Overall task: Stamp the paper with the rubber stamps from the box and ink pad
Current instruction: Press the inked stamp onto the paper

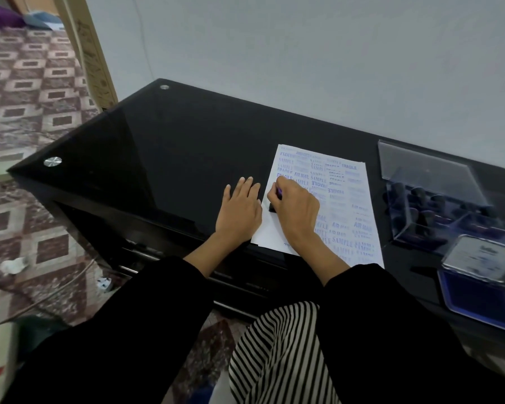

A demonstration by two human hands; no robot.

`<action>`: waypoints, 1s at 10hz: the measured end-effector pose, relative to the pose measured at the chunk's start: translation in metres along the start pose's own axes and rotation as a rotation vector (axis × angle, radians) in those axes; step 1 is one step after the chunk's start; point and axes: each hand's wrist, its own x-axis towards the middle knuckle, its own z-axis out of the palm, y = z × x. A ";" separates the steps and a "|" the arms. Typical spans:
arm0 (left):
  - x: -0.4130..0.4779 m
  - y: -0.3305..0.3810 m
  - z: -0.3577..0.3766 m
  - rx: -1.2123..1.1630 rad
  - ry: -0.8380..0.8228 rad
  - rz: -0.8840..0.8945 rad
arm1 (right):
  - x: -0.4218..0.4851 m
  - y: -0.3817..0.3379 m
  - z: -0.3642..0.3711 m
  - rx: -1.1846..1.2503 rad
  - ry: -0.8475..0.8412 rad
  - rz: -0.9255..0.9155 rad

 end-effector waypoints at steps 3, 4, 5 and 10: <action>0.000 0.001 0.000 -0.011 0.009 -0.003 | 0.000 0.002 0.006 0.037 0.070 -0.008; 0.000 0.001 0.000 -0.006 0.018 -0.001 | 0.000 0.002 0.006 0.040 0.078 -0.014; -0.001 0.001 0.000 -0.004 0.021 0.002 | 0.000 0.002 0.005 0.031 0.075 -0.002; -0.001 0.002 -0.001 -0.033 0.032 -0.005 | -0.002 0.001 0.003 0.099 0.043 0.035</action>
